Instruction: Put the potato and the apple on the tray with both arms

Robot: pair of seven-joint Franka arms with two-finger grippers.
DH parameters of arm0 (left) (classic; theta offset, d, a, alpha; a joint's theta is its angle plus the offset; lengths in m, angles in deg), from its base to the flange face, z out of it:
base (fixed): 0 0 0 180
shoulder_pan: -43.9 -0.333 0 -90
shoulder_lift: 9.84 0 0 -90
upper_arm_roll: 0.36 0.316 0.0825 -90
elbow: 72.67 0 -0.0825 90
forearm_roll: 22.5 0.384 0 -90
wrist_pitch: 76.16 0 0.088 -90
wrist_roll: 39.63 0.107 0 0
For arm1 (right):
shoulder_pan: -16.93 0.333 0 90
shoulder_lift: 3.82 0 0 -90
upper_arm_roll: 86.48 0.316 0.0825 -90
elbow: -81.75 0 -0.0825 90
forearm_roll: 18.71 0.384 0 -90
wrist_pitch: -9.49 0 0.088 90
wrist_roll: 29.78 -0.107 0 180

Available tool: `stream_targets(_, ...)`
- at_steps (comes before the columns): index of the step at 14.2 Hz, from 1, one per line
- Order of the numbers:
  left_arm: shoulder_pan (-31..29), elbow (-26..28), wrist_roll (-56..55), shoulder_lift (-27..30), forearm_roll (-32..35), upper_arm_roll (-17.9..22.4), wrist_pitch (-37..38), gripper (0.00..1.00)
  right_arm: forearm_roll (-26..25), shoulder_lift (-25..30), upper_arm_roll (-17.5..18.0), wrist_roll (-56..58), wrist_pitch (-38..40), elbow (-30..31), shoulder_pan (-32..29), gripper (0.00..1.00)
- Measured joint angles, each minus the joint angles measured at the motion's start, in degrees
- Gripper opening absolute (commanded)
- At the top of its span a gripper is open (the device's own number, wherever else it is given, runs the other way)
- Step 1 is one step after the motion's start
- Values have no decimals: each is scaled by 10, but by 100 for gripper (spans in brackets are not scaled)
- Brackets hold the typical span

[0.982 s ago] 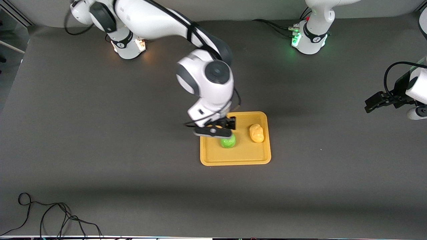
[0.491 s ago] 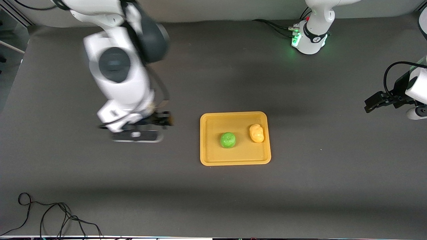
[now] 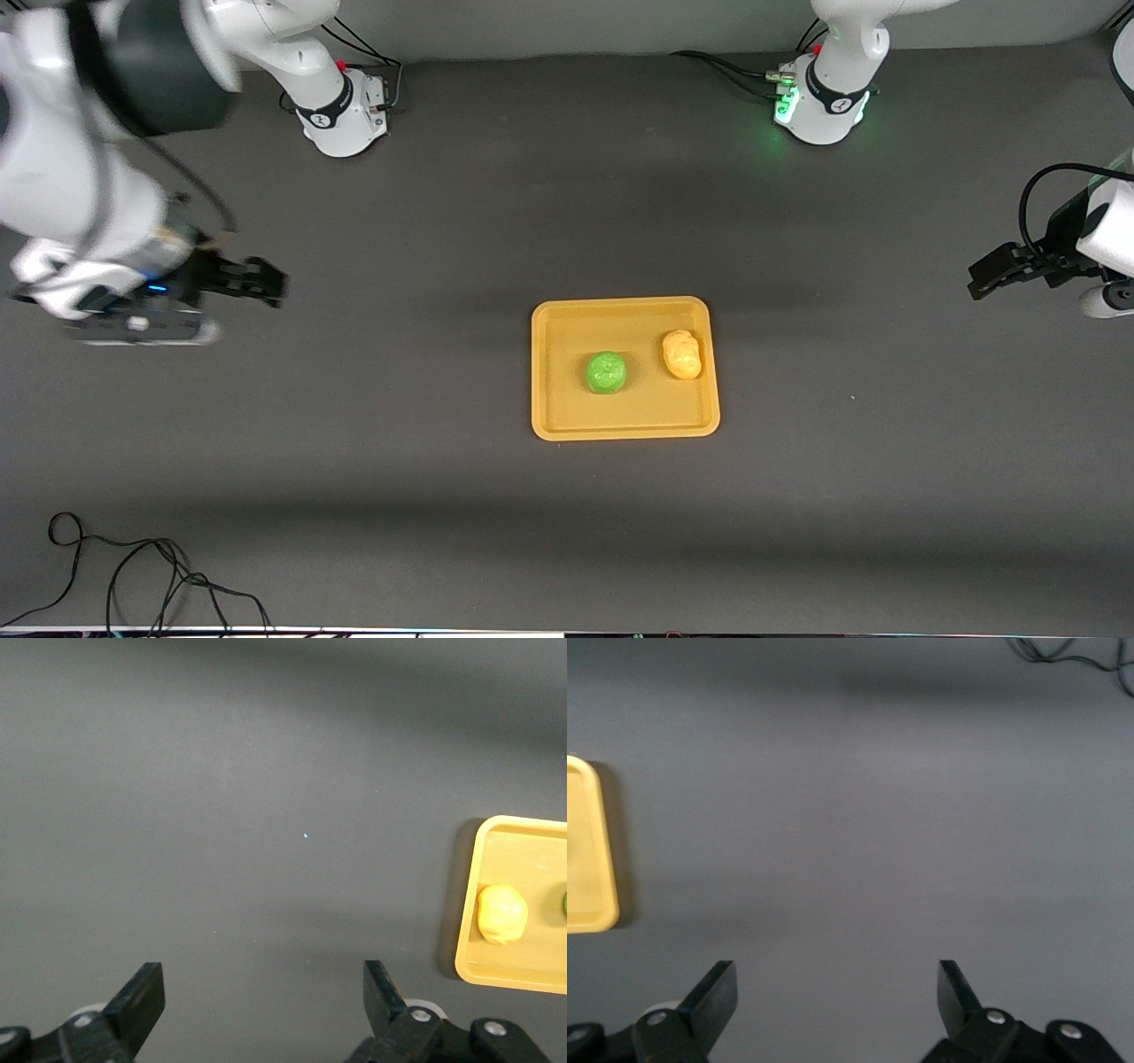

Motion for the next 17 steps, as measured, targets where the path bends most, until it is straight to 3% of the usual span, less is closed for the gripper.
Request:
stream_targets(6, 0, 0, 0, 0, 0, 0, 0, 100, 17, 60, 0, 89, -36, 79, -113, 100)
stream_targets(15, 1, -8, 0, 0, 0, 0, 12, 100, 19, 66, -6, 90, -26, 86, -122, 100)
stream_targets(17, 1, -8, 0, 0, 0, 1, 15, 100, 39, 69, -6, 90, -12, 85, -122, 100)
